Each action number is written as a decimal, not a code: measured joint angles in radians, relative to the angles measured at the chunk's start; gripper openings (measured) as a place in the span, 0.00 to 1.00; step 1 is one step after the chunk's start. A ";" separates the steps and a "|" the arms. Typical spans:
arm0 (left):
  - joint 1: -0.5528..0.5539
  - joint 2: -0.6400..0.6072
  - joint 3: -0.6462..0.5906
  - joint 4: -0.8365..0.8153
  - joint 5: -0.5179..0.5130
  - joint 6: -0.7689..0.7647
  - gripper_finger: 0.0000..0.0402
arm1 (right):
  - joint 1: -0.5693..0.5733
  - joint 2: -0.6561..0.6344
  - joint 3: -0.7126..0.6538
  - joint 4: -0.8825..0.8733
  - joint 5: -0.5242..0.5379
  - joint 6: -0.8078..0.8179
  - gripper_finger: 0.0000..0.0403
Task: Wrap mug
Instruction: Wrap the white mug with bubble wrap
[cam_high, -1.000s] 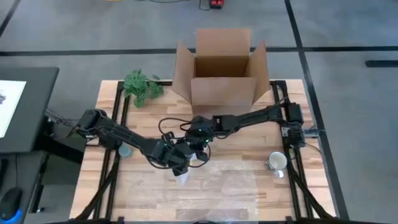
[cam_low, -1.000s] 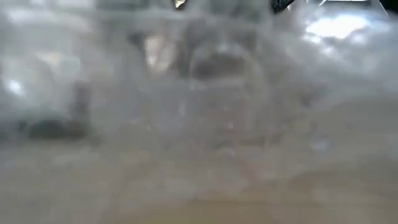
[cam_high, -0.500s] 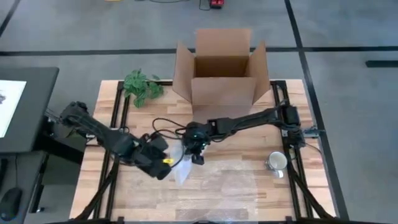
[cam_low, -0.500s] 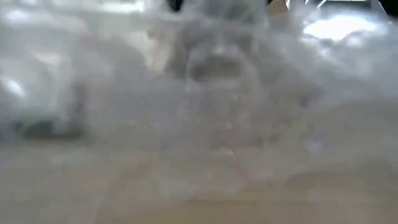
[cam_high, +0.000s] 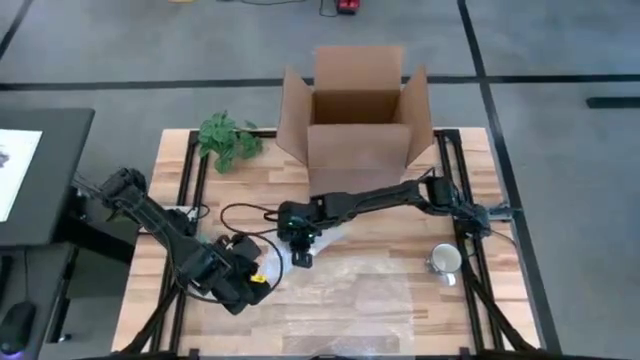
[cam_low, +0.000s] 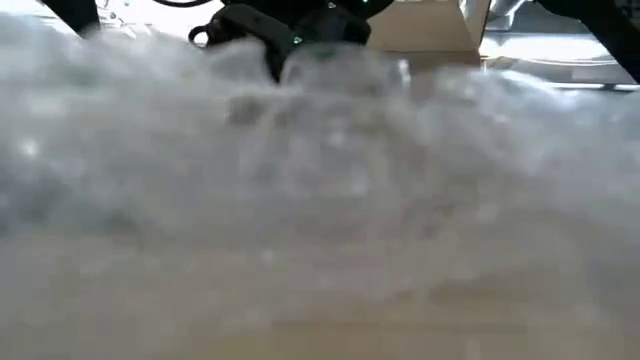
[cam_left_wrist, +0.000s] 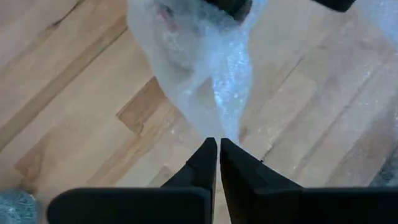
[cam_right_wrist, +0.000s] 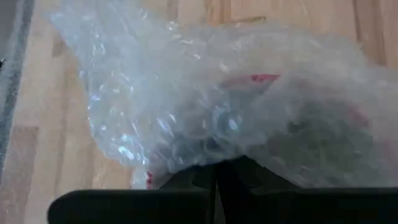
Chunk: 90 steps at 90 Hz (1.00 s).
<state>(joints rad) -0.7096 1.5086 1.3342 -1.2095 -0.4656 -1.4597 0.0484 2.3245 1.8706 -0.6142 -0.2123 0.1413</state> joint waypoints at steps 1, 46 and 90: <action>-0.001 0.000 0.000 -0.001 0.000 -0.005 0.00 | -0.001 0.000 0.000 -0.002 0.000 0.000 0.00; -0.100 -0.062 0.002 -0.032 -0.079 -0.138 0.00 | -0.036 -0.115 -0.016 -0.081 -0.054 0.076 0.00; -0.125 -0.175 0.001 -0.075 -0.076 0.076 0.00 | -0.029 -0.160 0.041 -0.011 -0.075 0.285 0.00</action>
<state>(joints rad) -0.8349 1.3334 1.3354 -1.2847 -0.5419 -1.3839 0.0192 2.1643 1.9117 -0.6250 -0.2876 0.4267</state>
